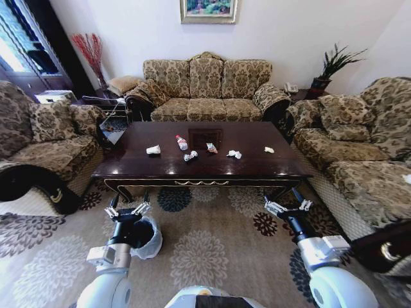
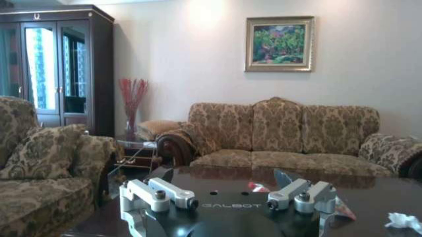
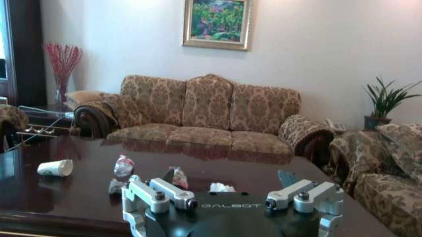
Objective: Move to the front of the table and place the trash on the table into the trash bin.
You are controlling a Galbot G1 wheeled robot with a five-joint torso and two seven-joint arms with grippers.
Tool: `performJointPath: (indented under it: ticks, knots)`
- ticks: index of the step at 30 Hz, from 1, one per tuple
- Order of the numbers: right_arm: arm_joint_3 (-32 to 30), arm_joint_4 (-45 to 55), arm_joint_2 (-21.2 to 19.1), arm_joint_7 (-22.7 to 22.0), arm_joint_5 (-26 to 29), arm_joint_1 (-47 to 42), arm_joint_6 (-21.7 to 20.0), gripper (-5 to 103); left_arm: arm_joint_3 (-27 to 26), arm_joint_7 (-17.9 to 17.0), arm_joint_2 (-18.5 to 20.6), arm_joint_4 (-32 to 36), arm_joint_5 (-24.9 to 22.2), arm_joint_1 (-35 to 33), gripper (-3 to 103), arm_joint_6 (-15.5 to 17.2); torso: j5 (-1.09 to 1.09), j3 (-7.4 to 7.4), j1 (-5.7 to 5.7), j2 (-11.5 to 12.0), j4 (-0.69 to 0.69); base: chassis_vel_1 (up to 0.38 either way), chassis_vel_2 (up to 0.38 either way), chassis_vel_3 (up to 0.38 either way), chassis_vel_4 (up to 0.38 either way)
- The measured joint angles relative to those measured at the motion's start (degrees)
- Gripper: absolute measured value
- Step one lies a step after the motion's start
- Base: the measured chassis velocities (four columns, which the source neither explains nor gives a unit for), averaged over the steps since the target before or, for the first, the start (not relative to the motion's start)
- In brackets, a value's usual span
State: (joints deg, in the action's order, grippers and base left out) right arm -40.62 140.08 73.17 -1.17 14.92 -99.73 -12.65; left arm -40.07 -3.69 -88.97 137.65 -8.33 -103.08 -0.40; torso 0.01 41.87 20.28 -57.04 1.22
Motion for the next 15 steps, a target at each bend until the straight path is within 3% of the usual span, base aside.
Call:
performJointPath:
  ticks: [15]
  knots:
    - [0.28,-0.09,0.99,1.28,-0.04,-0.40,1.37,100,-0.33,-0.02,0.61,-1.99,-0.67,0.29,100,0.02,-0.05,0.00,0.01,0.00,0.00,0.265,0.281,-0.262,-0.261]
